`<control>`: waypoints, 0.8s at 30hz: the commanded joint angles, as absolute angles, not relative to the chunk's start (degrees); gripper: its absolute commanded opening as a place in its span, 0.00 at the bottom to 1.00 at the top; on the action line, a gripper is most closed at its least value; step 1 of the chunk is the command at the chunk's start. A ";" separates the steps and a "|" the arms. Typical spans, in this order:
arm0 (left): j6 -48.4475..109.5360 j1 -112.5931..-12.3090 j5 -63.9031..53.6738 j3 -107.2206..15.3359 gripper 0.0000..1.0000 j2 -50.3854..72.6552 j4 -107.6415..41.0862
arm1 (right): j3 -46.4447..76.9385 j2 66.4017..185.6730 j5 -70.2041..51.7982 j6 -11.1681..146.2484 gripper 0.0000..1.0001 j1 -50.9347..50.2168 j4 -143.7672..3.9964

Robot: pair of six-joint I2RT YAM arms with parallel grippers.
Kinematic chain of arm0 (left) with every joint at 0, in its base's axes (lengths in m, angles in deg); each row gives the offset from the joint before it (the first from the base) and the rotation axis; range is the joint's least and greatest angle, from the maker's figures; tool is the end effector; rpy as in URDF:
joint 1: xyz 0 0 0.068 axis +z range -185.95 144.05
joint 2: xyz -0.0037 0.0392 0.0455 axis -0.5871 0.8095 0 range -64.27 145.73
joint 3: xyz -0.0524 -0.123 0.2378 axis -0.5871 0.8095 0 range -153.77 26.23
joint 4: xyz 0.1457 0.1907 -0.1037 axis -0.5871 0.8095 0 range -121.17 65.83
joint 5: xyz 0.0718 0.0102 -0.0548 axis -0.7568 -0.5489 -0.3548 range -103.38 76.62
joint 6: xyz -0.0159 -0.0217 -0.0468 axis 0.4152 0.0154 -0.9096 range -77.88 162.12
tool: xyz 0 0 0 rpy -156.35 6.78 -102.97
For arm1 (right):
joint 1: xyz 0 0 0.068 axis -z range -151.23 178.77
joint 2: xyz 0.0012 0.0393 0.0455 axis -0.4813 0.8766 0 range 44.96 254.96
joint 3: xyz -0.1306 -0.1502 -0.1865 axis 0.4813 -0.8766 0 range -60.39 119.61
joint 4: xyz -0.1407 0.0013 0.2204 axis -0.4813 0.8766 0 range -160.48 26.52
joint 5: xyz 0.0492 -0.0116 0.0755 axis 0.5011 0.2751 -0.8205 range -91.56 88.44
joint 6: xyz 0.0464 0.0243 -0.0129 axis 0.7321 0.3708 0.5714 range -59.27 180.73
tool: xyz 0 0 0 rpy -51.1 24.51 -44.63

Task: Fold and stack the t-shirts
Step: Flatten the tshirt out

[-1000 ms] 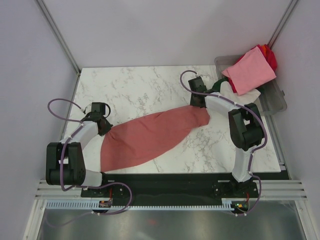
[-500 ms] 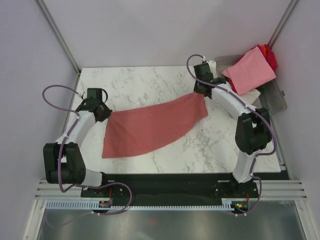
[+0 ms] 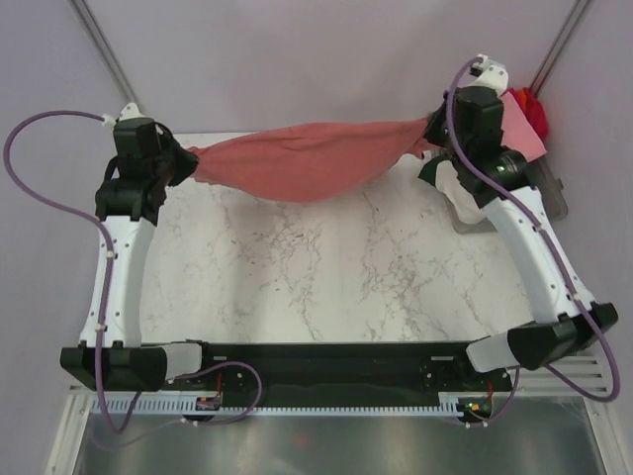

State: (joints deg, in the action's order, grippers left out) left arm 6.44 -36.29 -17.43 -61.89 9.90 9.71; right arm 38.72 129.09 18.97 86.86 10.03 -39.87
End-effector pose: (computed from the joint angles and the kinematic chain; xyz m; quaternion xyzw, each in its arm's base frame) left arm 0.2689 0.0010 0.4351 -0.2762 0.8060 -0.1329 0.5063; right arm 0.3047 0.0902 0.4684 0.1580 0.7754 0.0957 0.6039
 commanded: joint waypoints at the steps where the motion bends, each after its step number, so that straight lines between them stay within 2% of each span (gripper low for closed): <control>1: 11.79 -36.04 -14.08 -64.99 0.02 1.40 12.42 | 36.91 119.68 17.16 86.21 0.00 10.31 -40.95; 8: 11.01 -36.04 -11.90 -73.70 0.02 -6.78 20.59 | 37.17 105.80 13.82 87.18 0.00 10.31 -37.26; 13: 8.73 -36.04 -10.74 -75.73 0.02 -8.11 22.88 | 41.20 102.61 15.04 86.83 0.00 10.31 -34.01; 18: 6.88 -36.04 -13.20 -71.61 0.02 -2.50 22.70 | 42.36 108.66 16.19 85.69 0.00 10.31 -33.65; 24: 4.34 -36.04 -20.49 -59.94 0.02 8.23 17.10 | 31.13 118.86 16.19 88.75 0.00 10.40 -42.94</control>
State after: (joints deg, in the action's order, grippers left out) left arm 7.43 -36.31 -16.03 -66.48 3.34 19.11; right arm 37.02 112.79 15.10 86.99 10.05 -38.62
